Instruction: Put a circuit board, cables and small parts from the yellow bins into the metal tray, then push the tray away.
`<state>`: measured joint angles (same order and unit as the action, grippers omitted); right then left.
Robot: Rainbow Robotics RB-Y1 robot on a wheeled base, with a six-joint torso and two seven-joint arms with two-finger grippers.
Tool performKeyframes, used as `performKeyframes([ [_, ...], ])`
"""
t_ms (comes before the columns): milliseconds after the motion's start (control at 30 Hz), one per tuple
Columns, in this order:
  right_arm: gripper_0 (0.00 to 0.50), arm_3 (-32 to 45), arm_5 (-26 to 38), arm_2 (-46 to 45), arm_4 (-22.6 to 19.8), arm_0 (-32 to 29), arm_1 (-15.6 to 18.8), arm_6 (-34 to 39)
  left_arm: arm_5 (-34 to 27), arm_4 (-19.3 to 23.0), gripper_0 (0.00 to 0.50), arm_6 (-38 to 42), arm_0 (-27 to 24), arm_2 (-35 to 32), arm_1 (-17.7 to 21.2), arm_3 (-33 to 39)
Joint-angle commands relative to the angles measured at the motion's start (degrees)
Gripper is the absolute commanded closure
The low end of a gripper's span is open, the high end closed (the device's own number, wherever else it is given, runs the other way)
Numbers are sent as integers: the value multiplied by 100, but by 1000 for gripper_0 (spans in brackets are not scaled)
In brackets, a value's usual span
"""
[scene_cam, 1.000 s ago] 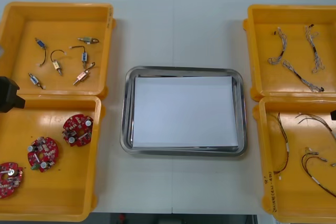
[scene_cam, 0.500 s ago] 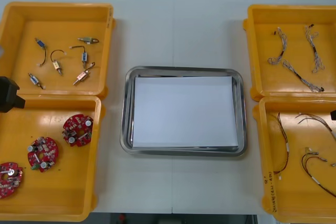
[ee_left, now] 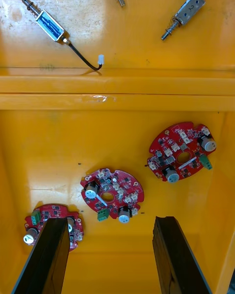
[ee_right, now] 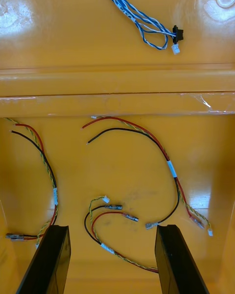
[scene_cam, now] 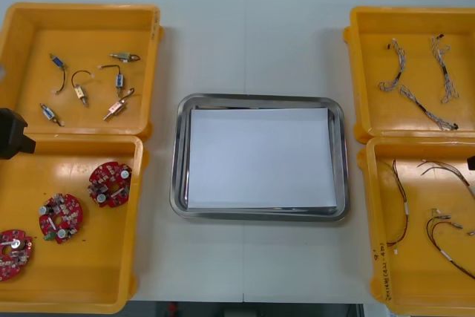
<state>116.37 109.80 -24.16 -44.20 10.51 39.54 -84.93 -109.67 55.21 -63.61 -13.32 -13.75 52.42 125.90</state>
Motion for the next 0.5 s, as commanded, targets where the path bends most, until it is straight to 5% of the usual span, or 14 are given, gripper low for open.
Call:
performKeyframes([
  [33,0,44,20,78,-1,127,247,152,-33,34,0,-152,66,-163,233,146],
  [500,0,44,20,78,-1,127,247,152,-33,34,0,-152,66,-163,233,146],
])
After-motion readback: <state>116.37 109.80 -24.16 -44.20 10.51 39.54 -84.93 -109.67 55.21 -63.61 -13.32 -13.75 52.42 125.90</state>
